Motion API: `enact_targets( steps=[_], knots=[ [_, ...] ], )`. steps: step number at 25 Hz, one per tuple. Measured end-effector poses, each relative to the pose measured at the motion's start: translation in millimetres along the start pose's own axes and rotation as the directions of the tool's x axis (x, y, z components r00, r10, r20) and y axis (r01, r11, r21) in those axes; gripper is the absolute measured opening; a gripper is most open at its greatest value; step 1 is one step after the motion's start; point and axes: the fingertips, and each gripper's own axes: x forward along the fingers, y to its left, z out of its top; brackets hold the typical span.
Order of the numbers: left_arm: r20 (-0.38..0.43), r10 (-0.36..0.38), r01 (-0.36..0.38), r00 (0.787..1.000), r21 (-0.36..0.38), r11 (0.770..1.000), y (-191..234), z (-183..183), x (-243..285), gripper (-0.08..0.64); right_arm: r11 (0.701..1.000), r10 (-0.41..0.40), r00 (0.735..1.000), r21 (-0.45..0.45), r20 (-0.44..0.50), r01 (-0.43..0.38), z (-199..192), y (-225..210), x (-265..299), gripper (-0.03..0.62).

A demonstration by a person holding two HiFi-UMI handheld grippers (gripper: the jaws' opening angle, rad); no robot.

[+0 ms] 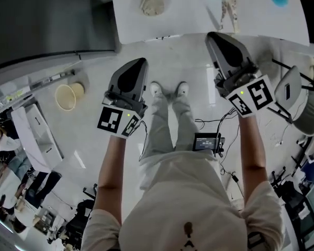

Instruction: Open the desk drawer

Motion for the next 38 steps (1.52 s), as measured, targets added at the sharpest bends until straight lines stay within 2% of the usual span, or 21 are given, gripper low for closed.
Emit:
enact_targets(
  steps=[6,9,11,15,19,25,29,32,34,36,38],
  knots=[
    [-0.095,0.0,-0.007,0.995,-0.075,0.997,19,-103,40,0.008,0.997,0.045,0.987,0.068,-0.155,-0.035,-134,-4,15,0.028],
    [-0.127,-0.01,-0.004,0.992,-0.108,0.994,30,-159,51,0.008,0.998,0.048,0.973,0.057,-0.226,-0.036,-197,-4,25,0.028],
    [-0.155,-0.011,-0.005,0.988,-0.099,0.995,40,-193,57,0.008,0.999,0.044,0.962,0.036,-0.27,-0.036,-237,-5,35,0.028],
    [-0.227,-0.021,0.015,0.974,-0.028,0.999,59,-259,76,0.008,0.999,0.052,0.936,0.004,-0.348,-0.054,-315,-13,50,0.028],
    [-0.292,-0.052,0.065,0.955,0.036,0.997,79,-322,91,0.008,0.998,0.054,0.91,-0.014,-0.41,-0.065,-383,-29,65,0.028],
    [-0.36,-0.07,0.126,0.93,0.132,0.983,103,-396,116,0.008,0.993,0.056,0.881,-0.068,-0.471,-0.099,-458,-50,93,0.028],
    [-0.383,-0.056,0.151,0.922,0.225,0.963,115,-428,140,0.008,0.977,0.052,0.862,-0.155,-0.504,-0.149,-491,-59,114,0.028],
    [-0.404,-0.036,0.17,0.914,0.3,0.939,127,-451,154,0.008,0.953,0.011,0.844,-0.25,-0.536,-0.171,-516,-66,127,0.028],
    [-0.431,-0.006,0.181,0.902,0.365,0.913,139,-467,161,0.008,0.947,-0.026,0.836,-0.282,-0.548,-0.155,-532,-73,134,0.028],
    [-0.461,0.029,0.179,0.887,0.402,0.898,153,-482,168,0.009,0.934,-0.055,0.829,-0.321,-0.557,-0.154,-547,-79,140,0.028],
    [-0.503,0.05,0.2,0.863,0.431,0.88,165,-496,177,0.011,0.914,-0.071,0.821,-0.366,-0.567,-0.174,-561,-84,147,0.028]
  ],
)
